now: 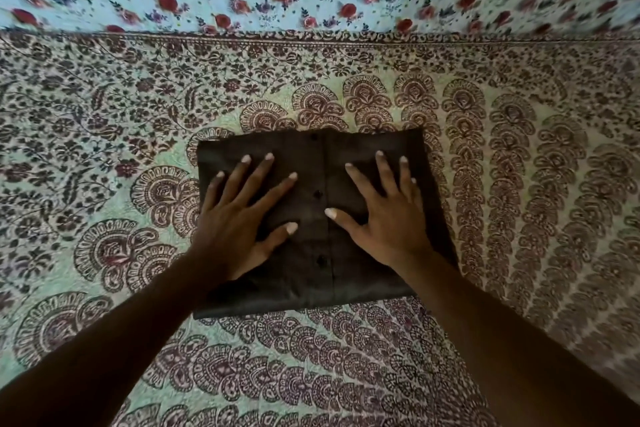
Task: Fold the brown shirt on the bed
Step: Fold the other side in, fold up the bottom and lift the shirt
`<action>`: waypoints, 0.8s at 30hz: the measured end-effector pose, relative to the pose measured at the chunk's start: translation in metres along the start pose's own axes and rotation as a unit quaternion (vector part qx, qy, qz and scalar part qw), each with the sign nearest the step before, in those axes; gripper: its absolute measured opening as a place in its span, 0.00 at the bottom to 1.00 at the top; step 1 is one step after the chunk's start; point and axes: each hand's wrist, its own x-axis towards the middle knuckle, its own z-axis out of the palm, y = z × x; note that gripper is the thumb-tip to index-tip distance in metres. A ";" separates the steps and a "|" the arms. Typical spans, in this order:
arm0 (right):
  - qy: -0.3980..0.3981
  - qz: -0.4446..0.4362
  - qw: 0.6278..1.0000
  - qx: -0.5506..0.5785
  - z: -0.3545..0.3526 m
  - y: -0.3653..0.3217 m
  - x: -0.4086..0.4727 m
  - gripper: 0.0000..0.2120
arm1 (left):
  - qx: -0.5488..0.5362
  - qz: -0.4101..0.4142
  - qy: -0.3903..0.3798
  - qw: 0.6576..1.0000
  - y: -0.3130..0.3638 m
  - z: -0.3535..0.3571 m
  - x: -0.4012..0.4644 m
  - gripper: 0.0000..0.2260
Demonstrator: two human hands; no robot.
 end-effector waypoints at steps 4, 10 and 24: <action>-0.035 0.027 0.999 -0.024 0.007 0.004 0.010 0.40 | -0.052 -0.020 -0.054 0.997 -0.009 0.001 0.010 0.35; 0.035 -0.038 0.998 -0.029 -0.018 -0.012 -0.006 0.39 | -0.129 -0.360 0.010 0.924 0.013 -0.034 -0.022 0.44; -0.061 0.057 0.916 0.393 -0.072 -0.101 0.007 0.18 | -0.492 -0.354 -0.050 0.794 0.024 -0.065 -0.034 0.20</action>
